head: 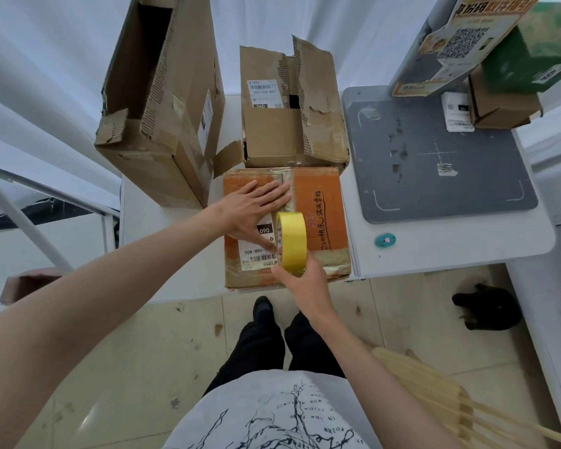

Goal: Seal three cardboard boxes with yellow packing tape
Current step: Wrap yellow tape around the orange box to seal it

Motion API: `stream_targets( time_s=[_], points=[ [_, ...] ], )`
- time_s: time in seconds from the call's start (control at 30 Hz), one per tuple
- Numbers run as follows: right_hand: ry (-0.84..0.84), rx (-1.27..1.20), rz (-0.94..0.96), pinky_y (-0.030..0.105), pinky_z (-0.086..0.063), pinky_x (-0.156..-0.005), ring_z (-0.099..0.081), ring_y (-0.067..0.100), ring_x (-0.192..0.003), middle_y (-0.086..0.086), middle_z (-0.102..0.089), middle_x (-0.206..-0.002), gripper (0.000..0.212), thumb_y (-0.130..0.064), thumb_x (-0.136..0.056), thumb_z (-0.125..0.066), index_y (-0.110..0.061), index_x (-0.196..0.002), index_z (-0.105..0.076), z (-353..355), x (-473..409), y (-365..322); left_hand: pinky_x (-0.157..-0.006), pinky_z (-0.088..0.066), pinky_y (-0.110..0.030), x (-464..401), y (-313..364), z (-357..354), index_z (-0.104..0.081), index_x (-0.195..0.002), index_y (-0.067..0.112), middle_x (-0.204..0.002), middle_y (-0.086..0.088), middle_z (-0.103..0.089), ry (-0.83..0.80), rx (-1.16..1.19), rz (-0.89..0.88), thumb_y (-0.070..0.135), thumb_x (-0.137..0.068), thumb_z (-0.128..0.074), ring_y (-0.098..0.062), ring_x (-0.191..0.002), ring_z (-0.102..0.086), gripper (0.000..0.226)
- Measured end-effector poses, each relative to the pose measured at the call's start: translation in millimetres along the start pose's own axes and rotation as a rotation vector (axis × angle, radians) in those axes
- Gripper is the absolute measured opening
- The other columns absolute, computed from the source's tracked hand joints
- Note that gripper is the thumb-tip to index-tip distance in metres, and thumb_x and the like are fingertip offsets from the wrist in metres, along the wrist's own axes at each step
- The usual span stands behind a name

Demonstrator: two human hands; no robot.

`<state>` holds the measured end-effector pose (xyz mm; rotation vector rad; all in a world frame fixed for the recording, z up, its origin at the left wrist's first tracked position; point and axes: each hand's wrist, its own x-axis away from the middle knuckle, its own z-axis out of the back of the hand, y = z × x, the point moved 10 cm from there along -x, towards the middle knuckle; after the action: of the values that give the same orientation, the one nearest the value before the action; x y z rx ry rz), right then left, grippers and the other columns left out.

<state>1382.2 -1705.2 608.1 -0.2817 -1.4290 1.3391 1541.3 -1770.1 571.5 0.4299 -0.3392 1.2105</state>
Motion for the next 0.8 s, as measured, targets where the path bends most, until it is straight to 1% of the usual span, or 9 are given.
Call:
stream_targets(
  time_s=[0.07,0.17,0.3,0.43,0.5,0.6,0.7,0.73,0.8],
  points=[
    [-0.005,-0.005,0.002,0.021,-0.048,-0.082,-0.065,0.010,-0.098,-0.001,-0.068,-0.110,0.029,-0.032,-0.086,-0.080,-0.026,-0.111,-0.065,0.9,-4.3,-2.8,-0.124,0.013,-0.047,-0.8,-4.7,1.1,0.026,-0.157,0.027,-0.163,0.007,0.032,-0.008,-0.008,0.028,0.099,-0.069,-0.038,-0.018,-0.151,0.027,0.130],
    [-0.015,-0.037,0.008,0.017,-0.048,-0.081,-0.065,0.004,-0.096,-0.007,-0.070,-0.107,0.026,-0.031,-0.086,-0.080,-0.036,-0.106,-0.063,2.5,-9.3,-11.4,-0.125,0.011,-0.050,-5.1,-11.5,5.0,0.027,-0.156,0.027,-0.163,0.007,0.032,-0.026,-0.024,0.040,0.099,-0.067,-0.040,-0.018,-0.151,0.027,0.133],
    [-0.026,-0.020,0.050,0.022,-0.049,-0.084,-0.065,0.005,-0.098,-0.006,-0.070,-0.108,0.025,-0.031,-0.087,-0.080,-0.041,-0.100,-0.061,0.7,-13.9,-19.6,-0.124,0.011,-0.052,-7.3,-14.3,6.1,0.027,-0.156,0.026,-0.162,0.006,0.033,-0.026,-0.035,0.036,0.097,-0.069,-0.042,-0.018,-0.151,0.028,0.131],
    [-0.038,0.006,0.061,0.028,-0.051,-0.089,-0.065,0.009,-0.103,-0.003,-0.068,-0.114,0.027,-0.035,-0.086,-0.080,-0.036,-0.107,-0.063,0.0,-14.3,-16.4,-0.125,0.010,-0.049,-1.4,-3.5,7.1,0.022,-0.158,0.022,-0.163,0.003,0.031,0.041,-0.097,-0.037,0.091,-0.077,-0.037,-0.022,-0.152,0.025,0.122],
    [-0.027,0.005,0.068,0.025,-0.050,-0.086,-0.065,0.009,-0.101,-0.002,-0.068,-0.112,0.027,-0.036,-0.086,-0.080,-0.034,-0.106,-0.063,0.8,-12.9,-17.0,-0.127,0.005,-0.046,-0.3,0.3,5.2,0.020,-0.158,0.021,-0.163,0.003,0.028,0.025,-0.079,-0.068,0.088,-0.080,-0.038,-0.020,-0.153,0.022,0.118],
    [-0.018,-0.012,0.069,0.020,-0.048,-0.082,-0.065,0.003,-0.097,-0.007,-0.070,-0.106,0.026,-0.039,-0.085,-0.080,-0.032,-0.105,-0.064,0.6,-8.3,-19.4,-0.127,0.002,-0.044,-1.2,-1.4,7.0,0.019,-0.159,0.022,-0.165,0.006,0.025,0.010,-0.030,-0.064,0.087,-0.078,-0.043,-0.018,-0.154,0.018,0.121],
    [-0.018,-0.035,0.098,0.016,-0.049,-0.080,-0.065,-0.003,-0.093,-0.011,-0.072,-0.101,0.024,-0.042,-0.086,-0.077,-0.034,-0.104,-0.064,2.7,-1.1,-27.4,-0.127,0.002,-0.044,-1.6,-2.3,7.9,0.018,-0.159,0.025,-0.166,0.007,0.023,-0.006,-0.005,-0.064,0.091,-0.071,-0.036,-0.017,-0.154,0.016,0.123],
    [-0.022,-0.053,0.109,0.016,-0.051,-0.079,-0.066,-0.001,-0.092,-0.010,-0.073,-0.100,0.023,-0.042,-0.087,-0.077,-0.033,-0.105,-0.064,3.1,1.9,-30.3,-0.127,0.002,-0.044,-1.6,-2.4,8.6,0.018,-0.159,0.026,-0.166,0.008,0.022,-0.014,0.000,-0.064,0.091,-0.069,-0.035,-0.017,-0.154,0.016,0.123],
    [-0.030,-0.071,0.117,0.018,-0.053,-0.073,-0.070,0.007,-0.084,-0.004,-0.074,-0.092,0.026,-0.042,-0.089,-0.075,-0.026,-0.107,-0.067,0.3,11.4,-32.1,-0.127,0.000,-0.046,-2.3,-2.9,10.0,0.018,-0.159,0.026,-0.166,0.008,0.023,-0.030,0.005,-0.064,0.088,-0.071,-0.043,-0.017,-0.154,0.016,0.124]
  ],
)
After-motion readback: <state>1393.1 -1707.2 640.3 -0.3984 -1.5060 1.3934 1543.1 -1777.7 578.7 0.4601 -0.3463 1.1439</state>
